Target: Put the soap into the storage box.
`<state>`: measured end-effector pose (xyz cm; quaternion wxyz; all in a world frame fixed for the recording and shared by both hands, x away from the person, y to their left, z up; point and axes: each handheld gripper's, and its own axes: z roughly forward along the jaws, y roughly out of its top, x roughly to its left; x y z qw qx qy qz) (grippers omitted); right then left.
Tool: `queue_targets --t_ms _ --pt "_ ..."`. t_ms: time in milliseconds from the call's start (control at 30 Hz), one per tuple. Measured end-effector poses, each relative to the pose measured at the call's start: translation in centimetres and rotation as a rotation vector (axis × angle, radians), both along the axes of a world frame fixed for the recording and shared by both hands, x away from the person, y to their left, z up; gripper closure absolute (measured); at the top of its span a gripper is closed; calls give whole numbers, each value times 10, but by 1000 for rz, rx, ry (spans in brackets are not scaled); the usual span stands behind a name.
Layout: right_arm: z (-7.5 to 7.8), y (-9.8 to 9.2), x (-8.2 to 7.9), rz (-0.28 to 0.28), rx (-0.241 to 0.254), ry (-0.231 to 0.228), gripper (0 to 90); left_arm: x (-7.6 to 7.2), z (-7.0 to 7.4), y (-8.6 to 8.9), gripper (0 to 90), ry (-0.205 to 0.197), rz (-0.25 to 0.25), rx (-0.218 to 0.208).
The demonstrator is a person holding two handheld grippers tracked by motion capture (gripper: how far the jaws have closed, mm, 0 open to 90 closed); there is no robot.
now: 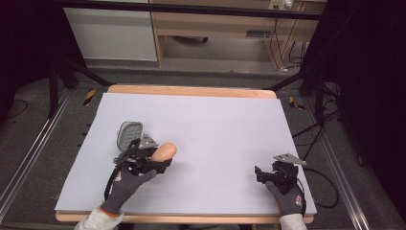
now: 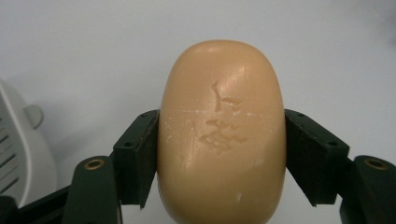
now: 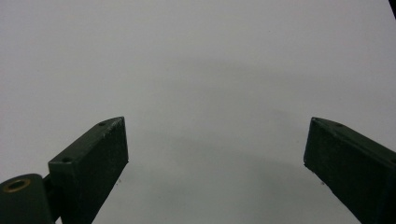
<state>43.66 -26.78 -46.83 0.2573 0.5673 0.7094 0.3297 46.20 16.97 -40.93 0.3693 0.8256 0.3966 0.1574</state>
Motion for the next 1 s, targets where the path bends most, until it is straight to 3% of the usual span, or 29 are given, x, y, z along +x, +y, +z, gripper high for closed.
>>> queue_targets --t_ms 300,700,1000 --pt "0 1 0 1 1 1 67 4 12 25 312 -30 78 -45" --pt "0 4 1 10 -1 1 67 15 20 47 312 -50 158 -64" --pt "0 6 2 12 -1 3 67 27 17 65 312 -49 220 -64"
